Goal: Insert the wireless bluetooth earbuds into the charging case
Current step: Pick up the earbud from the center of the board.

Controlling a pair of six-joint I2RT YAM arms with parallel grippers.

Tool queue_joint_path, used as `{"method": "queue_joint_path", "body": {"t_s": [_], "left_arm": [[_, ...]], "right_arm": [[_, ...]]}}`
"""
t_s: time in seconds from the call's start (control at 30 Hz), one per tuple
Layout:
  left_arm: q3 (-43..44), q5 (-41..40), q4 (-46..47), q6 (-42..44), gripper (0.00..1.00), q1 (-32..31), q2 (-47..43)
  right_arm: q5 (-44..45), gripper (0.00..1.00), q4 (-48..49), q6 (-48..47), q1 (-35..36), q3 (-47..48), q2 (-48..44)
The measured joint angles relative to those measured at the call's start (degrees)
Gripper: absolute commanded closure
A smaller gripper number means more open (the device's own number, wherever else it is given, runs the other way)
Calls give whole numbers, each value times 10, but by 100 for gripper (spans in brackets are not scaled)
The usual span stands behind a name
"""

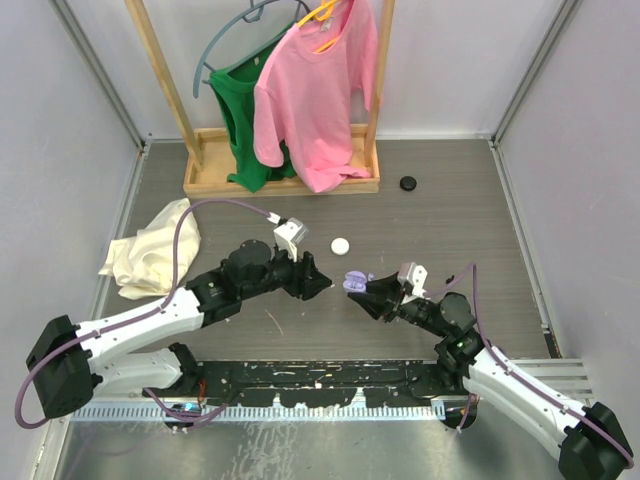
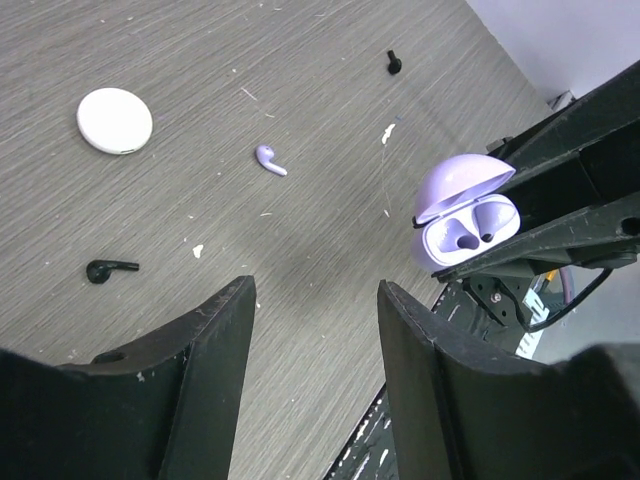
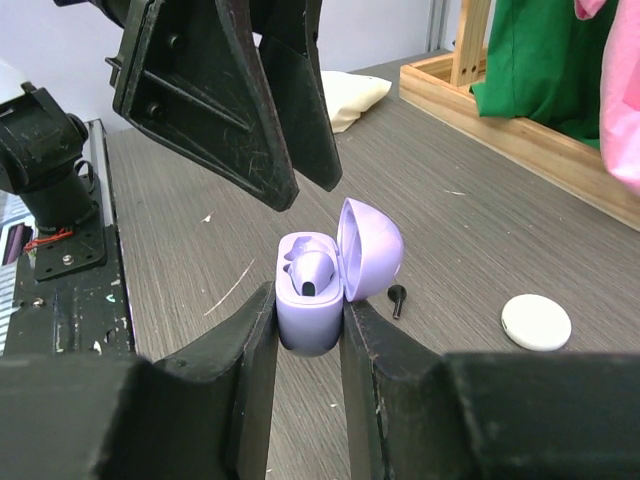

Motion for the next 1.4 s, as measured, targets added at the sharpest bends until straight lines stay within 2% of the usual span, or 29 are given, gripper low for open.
{"method": "queue_joint_path", "body": {"t_s": [0.33, 0.53, 1.0, 1.17, 1.4], "left_arm": [[-52, 36, 83, -4, 44, 8, 7], [-39, 34, 109, -19, 46, 9, 81], [102, 24, 130, -80, 48, 10, 349], [155, 14, 133, -85, 50, 8, 415], [221, -37, 125, -63, 52, -13, 476]], "right_arm": [[11, 99, -3, 2, 0, 1, 10], [59, 99, -27, 2, 0, 1, -29], [226, 99, -120, 0, 0, -2, -202], [275, 99, -147, 0, 0, -5, -253], [316, 99, -170, -1, 0, -5, -268]]}}
